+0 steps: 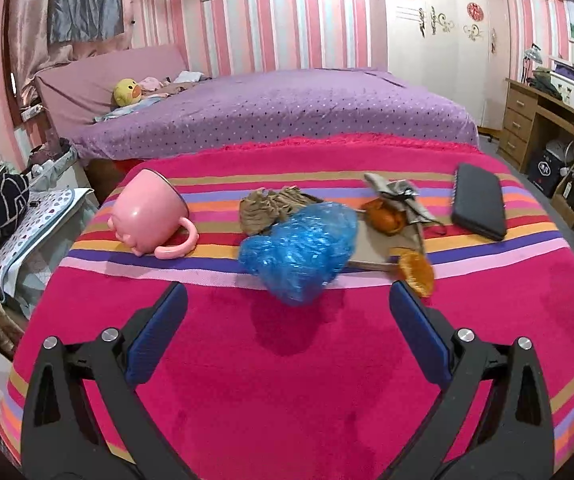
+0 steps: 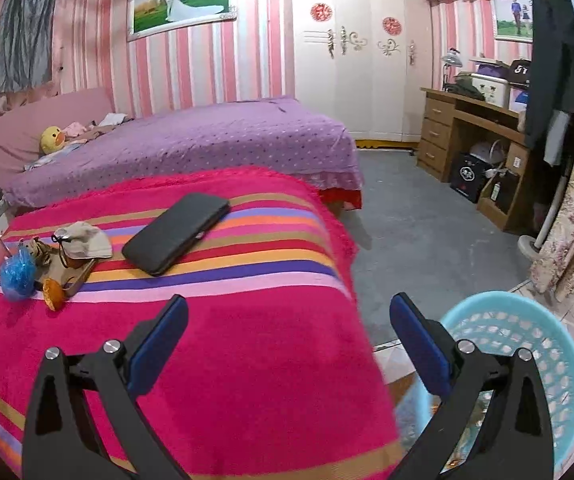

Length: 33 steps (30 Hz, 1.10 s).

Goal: Collect trash
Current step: 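Grasp the blue plastic bag with the left tool, then grasp the round brown bun with the right tool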

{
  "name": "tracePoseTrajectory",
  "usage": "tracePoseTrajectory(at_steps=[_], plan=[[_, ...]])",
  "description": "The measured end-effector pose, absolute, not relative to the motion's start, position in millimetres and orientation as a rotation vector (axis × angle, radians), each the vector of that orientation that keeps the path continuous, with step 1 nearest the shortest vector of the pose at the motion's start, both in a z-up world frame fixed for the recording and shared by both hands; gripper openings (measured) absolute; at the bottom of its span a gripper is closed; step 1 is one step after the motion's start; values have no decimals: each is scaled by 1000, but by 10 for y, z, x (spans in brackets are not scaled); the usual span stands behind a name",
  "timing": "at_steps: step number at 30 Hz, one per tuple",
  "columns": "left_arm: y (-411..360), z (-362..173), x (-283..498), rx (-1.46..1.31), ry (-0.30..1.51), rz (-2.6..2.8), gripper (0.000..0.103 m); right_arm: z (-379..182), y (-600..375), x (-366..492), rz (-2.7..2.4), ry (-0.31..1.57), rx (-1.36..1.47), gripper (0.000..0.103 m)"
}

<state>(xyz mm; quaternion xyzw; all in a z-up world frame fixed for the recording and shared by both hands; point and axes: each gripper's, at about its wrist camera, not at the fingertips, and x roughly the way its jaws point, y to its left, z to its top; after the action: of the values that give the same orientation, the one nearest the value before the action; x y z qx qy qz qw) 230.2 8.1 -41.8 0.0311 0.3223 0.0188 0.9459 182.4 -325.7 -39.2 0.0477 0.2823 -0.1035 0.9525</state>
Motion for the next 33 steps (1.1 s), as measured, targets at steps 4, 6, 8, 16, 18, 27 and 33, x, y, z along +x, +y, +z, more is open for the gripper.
tracePoseTrajectory(at_steps=[4,6,8,16,18,27,33], plan=[[147,-507,2490,30,694,17,97,-424,-3114,1984,-202,590,108,98],[128,-553,2569,33,710,5,97,-435,-3046,2064,-202,601,105,98],[93,-599,2651,55,714,4,96,-444,-2987,2127,-199,609,103,98],[98,-787,2899,44,798,-57,49,-509,-2642,2269,-164,641,15,98],[124,-763,2854,38,791,-68,34,-512,-2553,2270,-145,645,13,98],[478,-619,2289,45,756,-61,24,-568,-1969,2300,-9,685,4,98],[796,-482,1983,8,710,39,24,-652,-1460,2370,81,714,-26,98]])
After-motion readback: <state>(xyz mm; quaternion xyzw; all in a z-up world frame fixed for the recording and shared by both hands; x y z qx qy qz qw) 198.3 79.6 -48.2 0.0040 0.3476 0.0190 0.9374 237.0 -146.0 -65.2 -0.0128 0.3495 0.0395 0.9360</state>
